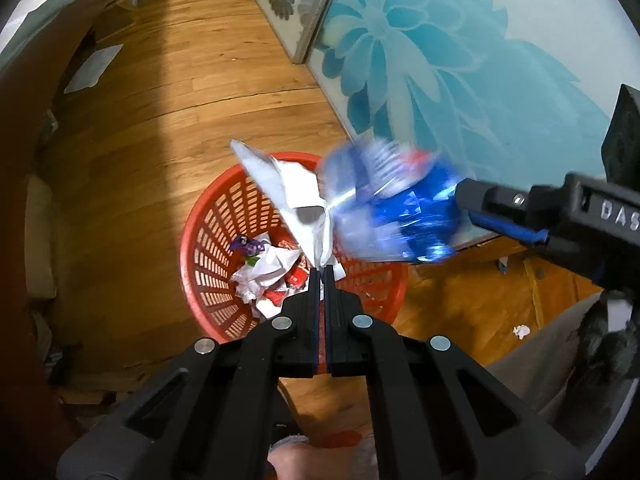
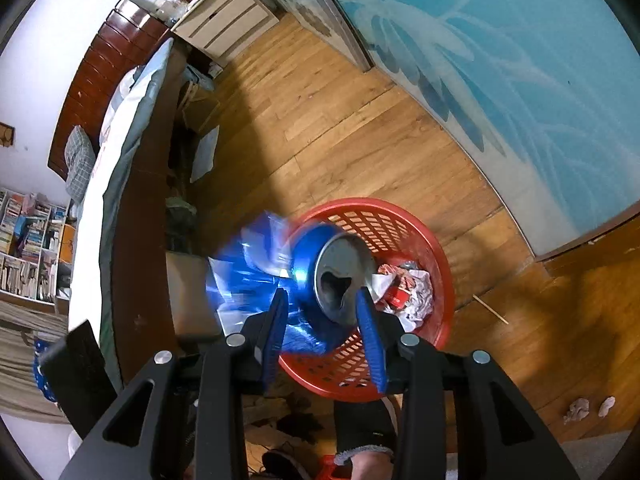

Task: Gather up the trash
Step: 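Carry both items to the red basket and open both tools to drop them, then return both open tools to the bed over the grey lid and paper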

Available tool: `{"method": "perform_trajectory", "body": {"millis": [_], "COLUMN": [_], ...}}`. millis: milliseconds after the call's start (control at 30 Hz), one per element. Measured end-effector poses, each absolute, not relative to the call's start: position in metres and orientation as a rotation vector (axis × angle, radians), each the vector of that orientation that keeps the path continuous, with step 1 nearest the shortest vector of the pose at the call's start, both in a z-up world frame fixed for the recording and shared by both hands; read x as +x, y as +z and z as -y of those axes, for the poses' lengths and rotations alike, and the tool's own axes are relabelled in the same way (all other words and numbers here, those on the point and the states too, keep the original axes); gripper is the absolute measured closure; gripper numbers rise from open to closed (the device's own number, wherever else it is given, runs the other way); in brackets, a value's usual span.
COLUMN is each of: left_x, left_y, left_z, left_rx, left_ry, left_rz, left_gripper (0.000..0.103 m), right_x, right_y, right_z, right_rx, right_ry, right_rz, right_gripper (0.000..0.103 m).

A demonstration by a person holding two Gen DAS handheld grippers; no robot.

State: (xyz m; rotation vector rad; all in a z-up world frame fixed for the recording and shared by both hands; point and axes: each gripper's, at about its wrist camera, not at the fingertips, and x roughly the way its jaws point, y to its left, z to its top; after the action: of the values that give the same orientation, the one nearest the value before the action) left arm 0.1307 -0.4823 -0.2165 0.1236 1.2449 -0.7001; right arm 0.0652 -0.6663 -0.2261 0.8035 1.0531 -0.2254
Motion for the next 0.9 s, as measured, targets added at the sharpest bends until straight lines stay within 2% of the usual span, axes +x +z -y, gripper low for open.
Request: {"method": "perform_trajectory", "body": {"millis": [33,67,100,167,200,467,600,700,900], "left_x": [0.130,0.132,0.133,0.133,0.133,0.128,0.127,0.130,0.134], "left_y": [-0.216,-0.217,-0.219,-0.218,-0.215,-0.194,-0.155,-0.117,-0.051], "left_z": [0.480,0.478,0.475,0.468,0.463,0.446,0.423,0.395,0.320], "left_rx": [0.122,0.121,0.118,0.085,0.054,0.070,0.113,0.108,0.099], "left_ry": [-0.694,-0.685,-0.677,-0.665,-0.668,-0.665,-0.638,-0.598,-0.505], "left_rz": [-1.246,-1.250,-1.257,-1.261,-1.246,-1.210,-1.129,-1.061,-0.926], "left_gripper": [0.100,0.095,0.088,0.038,0.035,0.035,0.035,0.027,0.022], "right_x": [0.067,0.068,0.068,0.069,0.070,0.075,0.082,0.087,0.093], "right_y": [-0.225,-0.224,-0.222,-0.220,-0.218,-0.200,-0.188,-0.178,-0.159], "right_z": [0.666,0.664,0.664,0.663,0.663,0.645,0.626,0.609,0.569], "right_rx": [0.806,0.803,0.800,0.808,0.811,0.797,0.751,0.710,0.603], "right_ry": [-0.226,-0.236,-0.242,-0.245,-0.244,-0.205,-0.175,-0.150,-0.086], "right_rz": [-1.047,-1.044,-1.043,-1.041,-1.036,-1.000,-0.987,-0.986,-0.975], "right_gripper": [0.044,0.036,0.036,0.036,0.036,0.036,0.036,0.036,0.036]}}
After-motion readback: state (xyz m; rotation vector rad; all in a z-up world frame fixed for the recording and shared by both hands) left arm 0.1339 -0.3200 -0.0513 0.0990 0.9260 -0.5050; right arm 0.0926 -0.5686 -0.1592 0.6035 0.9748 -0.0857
